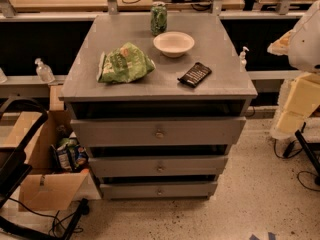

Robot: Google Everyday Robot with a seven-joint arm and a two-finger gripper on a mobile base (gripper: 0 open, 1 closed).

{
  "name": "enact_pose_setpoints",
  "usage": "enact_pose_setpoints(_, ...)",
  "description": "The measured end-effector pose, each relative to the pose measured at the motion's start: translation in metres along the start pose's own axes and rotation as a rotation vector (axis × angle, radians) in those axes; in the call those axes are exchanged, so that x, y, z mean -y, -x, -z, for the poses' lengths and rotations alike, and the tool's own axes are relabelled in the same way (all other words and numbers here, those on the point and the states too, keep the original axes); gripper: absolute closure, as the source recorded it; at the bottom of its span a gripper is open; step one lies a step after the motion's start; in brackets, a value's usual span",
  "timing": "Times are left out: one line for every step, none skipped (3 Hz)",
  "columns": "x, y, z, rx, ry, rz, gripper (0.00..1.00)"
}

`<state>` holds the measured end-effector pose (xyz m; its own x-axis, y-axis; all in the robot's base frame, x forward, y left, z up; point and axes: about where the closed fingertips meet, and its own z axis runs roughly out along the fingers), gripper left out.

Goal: Open middle drawer

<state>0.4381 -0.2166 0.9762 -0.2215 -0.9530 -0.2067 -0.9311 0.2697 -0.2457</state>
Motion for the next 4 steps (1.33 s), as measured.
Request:
enact_pose_setpoints(0.0,0.0,0.0,0.0,0.0,0.0,0.0)
enact_pose_setpoints(-0.002,-0.003,-0.008,0.037,-0.041,0.029,0.0)
enact_pose_setpoints(-0.021,-0.014,-0.035,0.083,-0.096,0.116,0.0)
enact_pose_setpoints(-0.033,-0.022,-0.07,0.099,-0.154,0.184,0.0)
